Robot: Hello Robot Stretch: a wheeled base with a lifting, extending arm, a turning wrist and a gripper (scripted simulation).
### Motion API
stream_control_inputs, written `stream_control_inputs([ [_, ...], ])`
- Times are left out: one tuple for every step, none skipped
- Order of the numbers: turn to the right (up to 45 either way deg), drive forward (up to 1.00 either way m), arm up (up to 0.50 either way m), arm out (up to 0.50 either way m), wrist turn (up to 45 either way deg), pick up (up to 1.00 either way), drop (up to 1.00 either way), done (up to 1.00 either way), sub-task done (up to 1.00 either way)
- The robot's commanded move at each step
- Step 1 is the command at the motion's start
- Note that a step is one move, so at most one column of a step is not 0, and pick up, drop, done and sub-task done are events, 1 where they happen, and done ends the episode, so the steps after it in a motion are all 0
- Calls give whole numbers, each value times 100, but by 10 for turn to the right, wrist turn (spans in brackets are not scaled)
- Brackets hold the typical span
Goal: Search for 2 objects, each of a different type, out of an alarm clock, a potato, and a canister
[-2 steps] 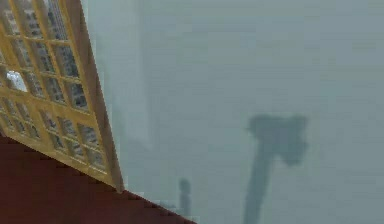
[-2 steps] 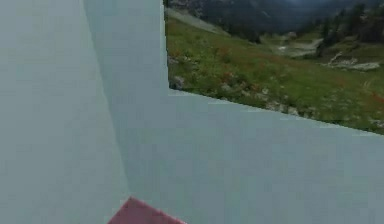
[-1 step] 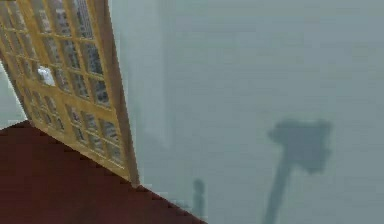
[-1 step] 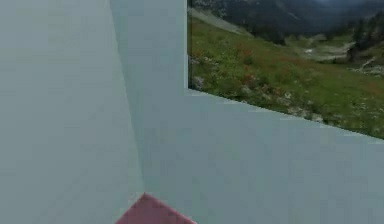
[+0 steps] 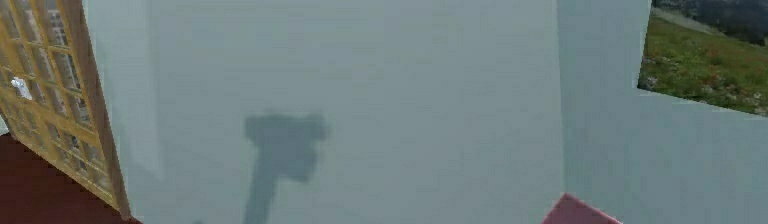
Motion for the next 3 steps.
stream_control_inputs([
  [-450,0,0,0,0,0,0,0,0],
  [-90,0,0,0,0,0,0,0,0],
  [0,60,0,0,0,0,0,0,0],
])
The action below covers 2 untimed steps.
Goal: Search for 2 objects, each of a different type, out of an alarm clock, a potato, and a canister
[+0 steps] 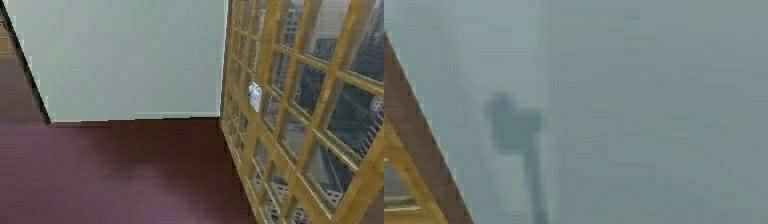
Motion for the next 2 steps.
stream_control_inputs([
  [-450,0,0,0,0,0,0,0,0],
  [0,100,0,0,0,0,0,0,0],
])
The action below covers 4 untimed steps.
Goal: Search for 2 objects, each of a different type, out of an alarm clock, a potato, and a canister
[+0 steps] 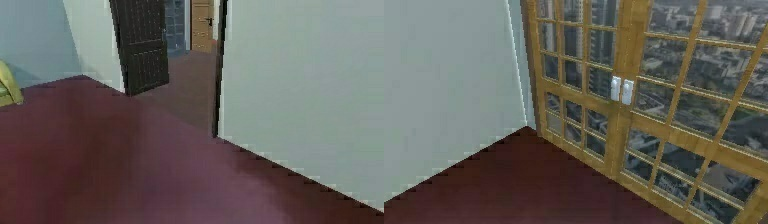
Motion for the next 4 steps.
stream_control_inputs([
  [-30,0,0,0,0,0,0,0,0],
  [0,100,0,0,0,0,0,0,0],
  [0,100,0,0,0,0,0,0,0],
  [-60,0,0,0,0,0,0,0,0],
])
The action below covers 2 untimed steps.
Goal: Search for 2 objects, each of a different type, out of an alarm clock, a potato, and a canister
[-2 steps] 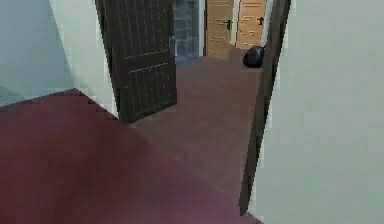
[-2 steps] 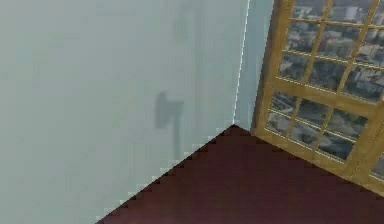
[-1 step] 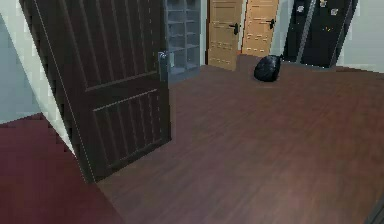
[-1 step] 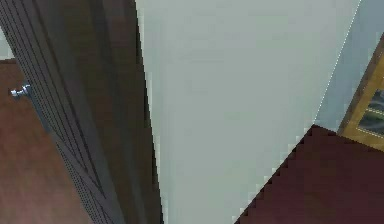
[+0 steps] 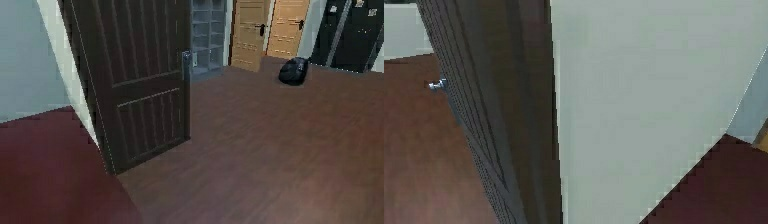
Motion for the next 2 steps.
stream_control_inputs([
  [0,20,0,0,0,0,0,0,0],
  [180,0,0,0,0,0,0,0,0],
])
